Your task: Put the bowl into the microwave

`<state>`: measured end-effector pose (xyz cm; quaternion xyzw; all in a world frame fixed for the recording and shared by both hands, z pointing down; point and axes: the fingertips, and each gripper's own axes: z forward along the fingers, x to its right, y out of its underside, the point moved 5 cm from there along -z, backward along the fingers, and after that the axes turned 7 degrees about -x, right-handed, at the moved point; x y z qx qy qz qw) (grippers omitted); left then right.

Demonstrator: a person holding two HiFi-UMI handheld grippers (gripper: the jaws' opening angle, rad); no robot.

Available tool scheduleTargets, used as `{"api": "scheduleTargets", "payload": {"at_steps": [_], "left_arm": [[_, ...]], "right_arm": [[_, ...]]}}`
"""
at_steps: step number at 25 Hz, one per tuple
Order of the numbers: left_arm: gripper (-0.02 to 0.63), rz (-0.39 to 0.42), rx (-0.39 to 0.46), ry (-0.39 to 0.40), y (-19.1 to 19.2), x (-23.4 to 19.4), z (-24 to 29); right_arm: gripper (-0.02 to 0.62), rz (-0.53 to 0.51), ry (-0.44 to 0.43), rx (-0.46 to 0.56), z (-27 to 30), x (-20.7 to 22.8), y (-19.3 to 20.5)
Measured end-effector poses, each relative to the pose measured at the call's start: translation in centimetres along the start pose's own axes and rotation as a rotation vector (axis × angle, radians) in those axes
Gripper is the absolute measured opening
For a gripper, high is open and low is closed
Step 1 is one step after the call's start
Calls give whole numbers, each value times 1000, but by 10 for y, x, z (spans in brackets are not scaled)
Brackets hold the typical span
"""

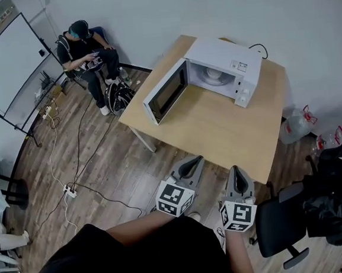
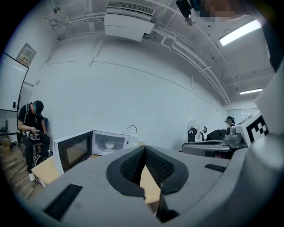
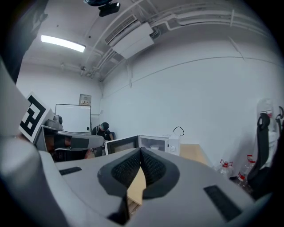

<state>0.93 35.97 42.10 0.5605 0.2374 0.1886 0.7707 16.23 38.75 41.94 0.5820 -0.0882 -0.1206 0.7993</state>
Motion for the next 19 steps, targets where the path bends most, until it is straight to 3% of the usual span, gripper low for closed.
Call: {"api": "scheduleTargets", "payload": {"at_steps": [5,19], "left_arm": [[12,-3,10,0,7,3,1],[12,-24,37,-3,-3,-1,4]], "right_arm": [[60,-34,23,23,-10,11,-4],[60,25,45,24,-4,24,-3]]}}
